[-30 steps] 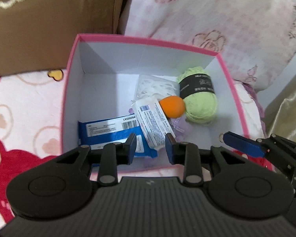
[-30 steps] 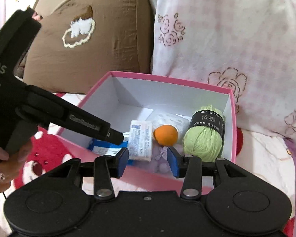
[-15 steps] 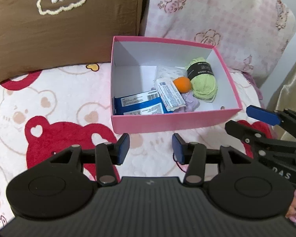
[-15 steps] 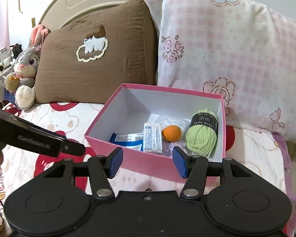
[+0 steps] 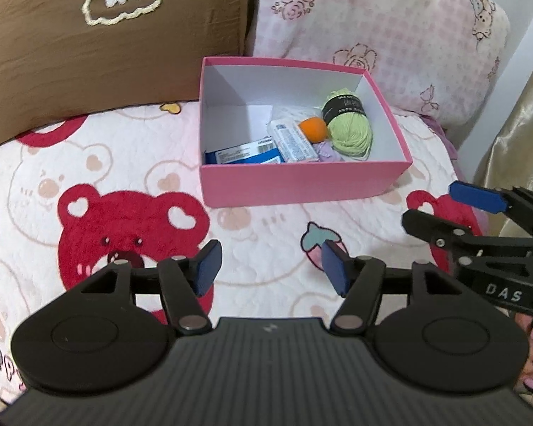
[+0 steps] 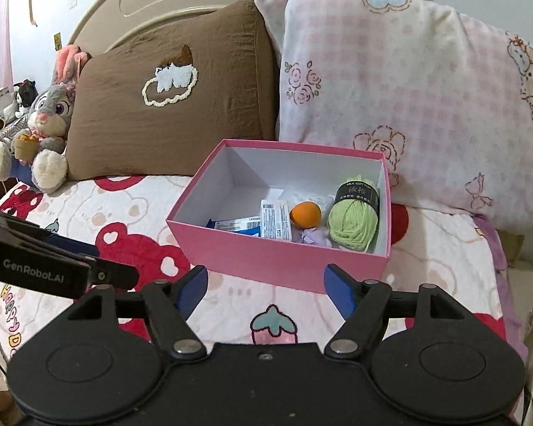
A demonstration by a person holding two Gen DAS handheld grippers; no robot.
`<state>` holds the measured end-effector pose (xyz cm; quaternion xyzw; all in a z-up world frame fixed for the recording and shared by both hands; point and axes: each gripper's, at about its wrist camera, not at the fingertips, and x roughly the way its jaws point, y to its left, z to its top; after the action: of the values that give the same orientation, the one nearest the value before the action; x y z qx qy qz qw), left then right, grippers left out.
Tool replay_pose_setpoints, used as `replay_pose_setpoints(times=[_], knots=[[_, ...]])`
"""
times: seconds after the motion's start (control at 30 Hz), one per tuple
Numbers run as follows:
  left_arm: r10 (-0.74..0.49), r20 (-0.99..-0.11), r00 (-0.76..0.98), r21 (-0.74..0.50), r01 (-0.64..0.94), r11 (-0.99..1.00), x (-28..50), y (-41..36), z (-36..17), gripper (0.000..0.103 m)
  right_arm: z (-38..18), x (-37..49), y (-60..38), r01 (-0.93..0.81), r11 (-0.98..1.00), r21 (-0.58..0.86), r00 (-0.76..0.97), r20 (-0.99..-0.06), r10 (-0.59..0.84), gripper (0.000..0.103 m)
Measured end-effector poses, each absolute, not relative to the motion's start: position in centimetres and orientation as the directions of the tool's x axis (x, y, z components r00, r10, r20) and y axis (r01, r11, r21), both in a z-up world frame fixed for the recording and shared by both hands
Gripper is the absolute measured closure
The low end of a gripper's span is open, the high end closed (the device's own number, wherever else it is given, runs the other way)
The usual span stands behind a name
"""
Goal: Organize objects
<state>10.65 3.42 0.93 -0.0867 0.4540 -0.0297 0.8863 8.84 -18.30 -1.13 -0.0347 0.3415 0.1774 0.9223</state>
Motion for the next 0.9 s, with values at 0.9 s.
replay_pose_setpoints(times=[0.9], knots=[[-0.013, -0.853, 0.522, -0.071, -0.092, 0.993, 7.4, 3.3, -0.7, 0.000, -1.9, 7.0, -19.2, -0.225, 0.968, 0.109, 0.622, -0.749, 0.229, 0.006]])
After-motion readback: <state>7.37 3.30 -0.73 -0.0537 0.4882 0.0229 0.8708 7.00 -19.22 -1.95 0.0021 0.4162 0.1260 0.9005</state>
